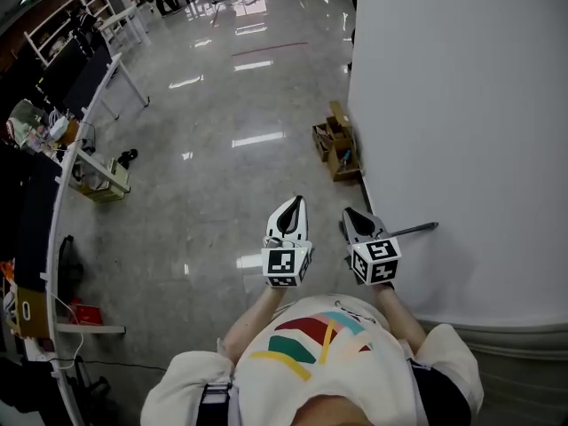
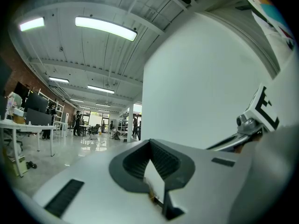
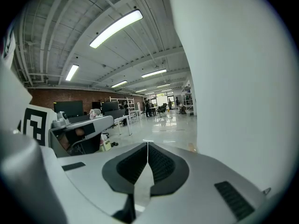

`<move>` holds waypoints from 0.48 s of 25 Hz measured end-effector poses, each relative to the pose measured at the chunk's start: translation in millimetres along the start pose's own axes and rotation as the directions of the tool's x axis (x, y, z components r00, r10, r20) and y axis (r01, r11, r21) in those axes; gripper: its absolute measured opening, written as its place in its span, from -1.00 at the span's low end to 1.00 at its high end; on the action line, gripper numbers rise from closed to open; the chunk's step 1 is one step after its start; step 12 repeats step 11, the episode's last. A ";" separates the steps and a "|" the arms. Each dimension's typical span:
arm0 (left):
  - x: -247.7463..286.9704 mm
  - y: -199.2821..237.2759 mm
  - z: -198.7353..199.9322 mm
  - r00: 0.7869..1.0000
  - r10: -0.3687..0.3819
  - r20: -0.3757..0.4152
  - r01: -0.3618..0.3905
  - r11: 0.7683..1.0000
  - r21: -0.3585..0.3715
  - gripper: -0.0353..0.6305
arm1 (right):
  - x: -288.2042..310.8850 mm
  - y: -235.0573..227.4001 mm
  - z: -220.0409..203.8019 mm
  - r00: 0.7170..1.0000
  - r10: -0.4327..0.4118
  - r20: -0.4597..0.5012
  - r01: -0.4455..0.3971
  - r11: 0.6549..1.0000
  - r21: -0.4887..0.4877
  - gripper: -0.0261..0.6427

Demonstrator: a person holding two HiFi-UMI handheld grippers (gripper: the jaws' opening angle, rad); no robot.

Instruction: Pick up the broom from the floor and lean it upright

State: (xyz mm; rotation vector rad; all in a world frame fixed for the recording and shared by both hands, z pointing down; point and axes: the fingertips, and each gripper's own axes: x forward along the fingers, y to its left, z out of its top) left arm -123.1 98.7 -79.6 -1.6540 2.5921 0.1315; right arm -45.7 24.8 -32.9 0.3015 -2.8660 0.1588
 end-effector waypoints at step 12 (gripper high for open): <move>-8.2 13.8 8.0 1.000 0.003 0.011 -0.004 0.999 0.039 -0.76 | 9.2 -0.2 18.1 0.997 -0.001 0.076 0.000 1.000 0.003 -0.88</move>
